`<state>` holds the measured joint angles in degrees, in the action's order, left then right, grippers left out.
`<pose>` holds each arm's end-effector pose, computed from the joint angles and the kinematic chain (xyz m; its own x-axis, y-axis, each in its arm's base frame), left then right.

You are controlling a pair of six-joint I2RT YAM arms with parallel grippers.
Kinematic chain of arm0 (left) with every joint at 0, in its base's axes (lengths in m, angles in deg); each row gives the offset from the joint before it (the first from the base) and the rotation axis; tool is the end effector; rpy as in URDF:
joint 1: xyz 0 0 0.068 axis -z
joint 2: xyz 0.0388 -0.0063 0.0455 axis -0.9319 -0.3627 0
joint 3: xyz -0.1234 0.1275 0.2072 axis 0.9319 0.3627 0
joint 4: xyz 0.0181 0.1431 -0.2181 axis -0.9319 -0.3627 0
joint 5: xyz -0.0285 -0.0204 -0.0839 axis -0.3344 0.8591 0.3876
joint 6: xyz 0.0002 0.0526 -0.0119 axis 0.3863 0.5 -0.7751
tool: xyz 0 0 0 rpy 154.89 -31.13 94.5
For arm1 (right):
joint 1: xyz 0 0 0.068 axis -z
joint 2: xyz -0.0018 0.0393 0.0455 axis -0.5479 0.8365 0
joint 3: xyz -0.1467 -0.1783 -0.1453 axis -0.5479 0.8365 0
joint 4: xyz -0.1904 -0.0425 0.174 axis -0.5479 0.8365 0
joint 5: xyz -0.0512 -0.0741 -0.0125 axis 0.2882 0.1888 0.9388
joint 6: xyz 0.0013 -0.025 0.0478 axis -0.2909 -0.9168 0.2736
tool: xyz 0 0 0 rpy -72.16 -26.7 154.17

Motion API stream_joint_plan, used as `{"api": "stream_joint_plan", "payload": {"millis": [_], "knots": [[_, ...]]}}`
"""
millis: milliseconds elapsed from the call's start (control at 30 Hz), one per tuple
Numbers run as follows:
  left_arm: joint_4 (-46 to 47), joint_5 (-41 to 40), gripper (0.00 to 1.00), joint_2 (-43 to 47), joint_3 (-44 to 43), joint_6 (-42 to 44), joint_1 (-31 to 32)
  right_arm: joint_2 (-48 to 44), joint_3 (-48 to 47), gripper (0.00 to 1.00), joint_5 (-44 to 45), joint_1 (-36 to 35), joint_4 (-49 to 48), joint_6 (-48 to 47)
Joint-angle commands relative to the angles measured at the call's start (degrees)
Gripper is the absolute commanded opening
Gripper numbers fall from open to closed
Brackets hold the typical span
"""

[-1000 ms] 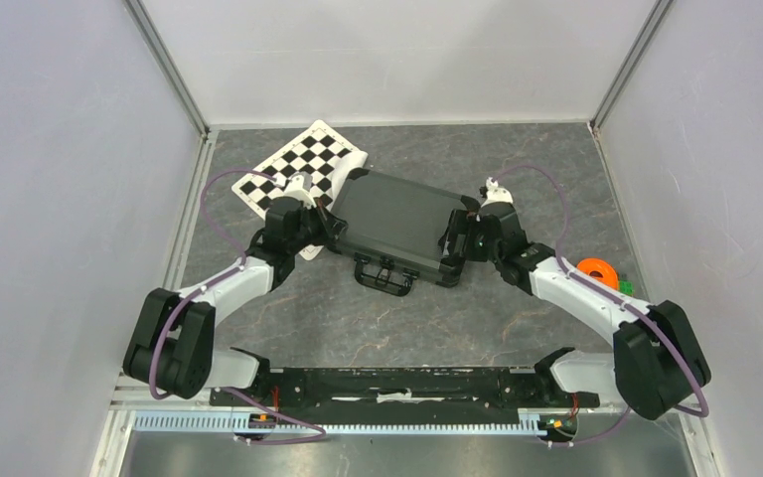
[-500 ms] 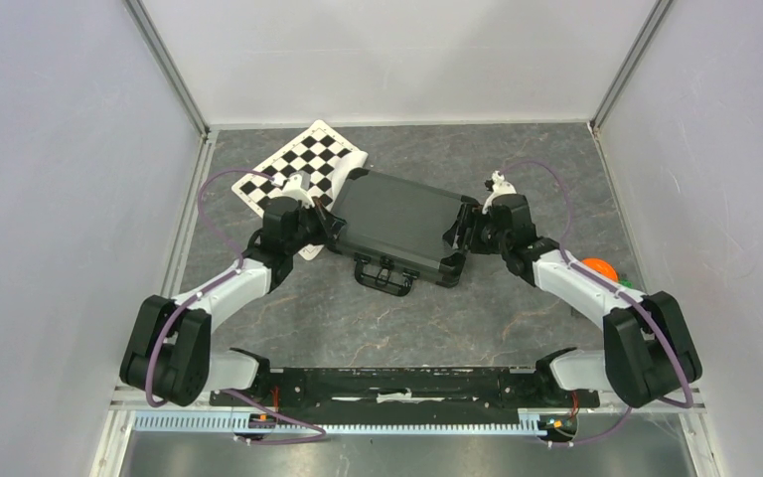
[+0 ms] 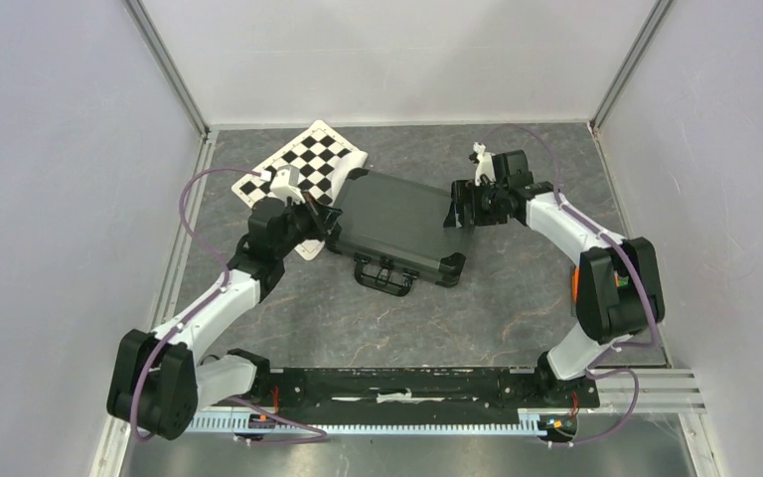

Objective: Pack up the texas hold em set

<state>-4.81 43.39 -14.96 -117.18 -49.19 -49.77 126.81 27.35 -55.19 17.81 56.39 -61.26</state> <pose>0.2442 -0.0909 0.2492 -0.4717 -0.3904 -0.7906 0.2793 0.7843 -0.5540 0.3290 0.1019 0.2164 -0.8278 0.0017 -0.5610 -0.2538 0.8907 0.3772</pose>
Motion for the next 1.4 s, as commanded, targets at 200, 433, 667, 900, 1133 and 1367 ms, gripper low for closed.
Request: {"api": "stream_joint_plan", "payload": {"millis": [200,433,667,900,1133,1367], "knots": [[1.7,-0.6,0.02,6.8,0.1,1.3,-0.2,17.9,-13.9,0.9,-8.6,-7.1,-0.2,-21.8],[1.7,-0.6,0.02,2.9,0.1,1.3,-0.2,22.9,-24.1,0.9,-6.4,-8.7,2.3,-22.6],[1.7,-0.6,0.02,3.8,0.1,1.3,-0.2,19.0,-24.6,0.91,-1.1,-5.8,4.6,-23.3],[1.7,-0.6,0.02,10.9,0.1,1.3,-0.2,10.4,-21.4,0.93,7.4,-5.8,3.5,-19.4],[1.7,-0.6,0.02,7.4,0.1,1.3,-0.2,10.2,-29.4,0.92,8.3,-6.3,3.4,-15.7],[1.7,-0.6,0.02,5.4,0.1,1.3,-0.2,24.3,-46.5,0.87,6.5,-9.2,1.9,-8.6]]}}
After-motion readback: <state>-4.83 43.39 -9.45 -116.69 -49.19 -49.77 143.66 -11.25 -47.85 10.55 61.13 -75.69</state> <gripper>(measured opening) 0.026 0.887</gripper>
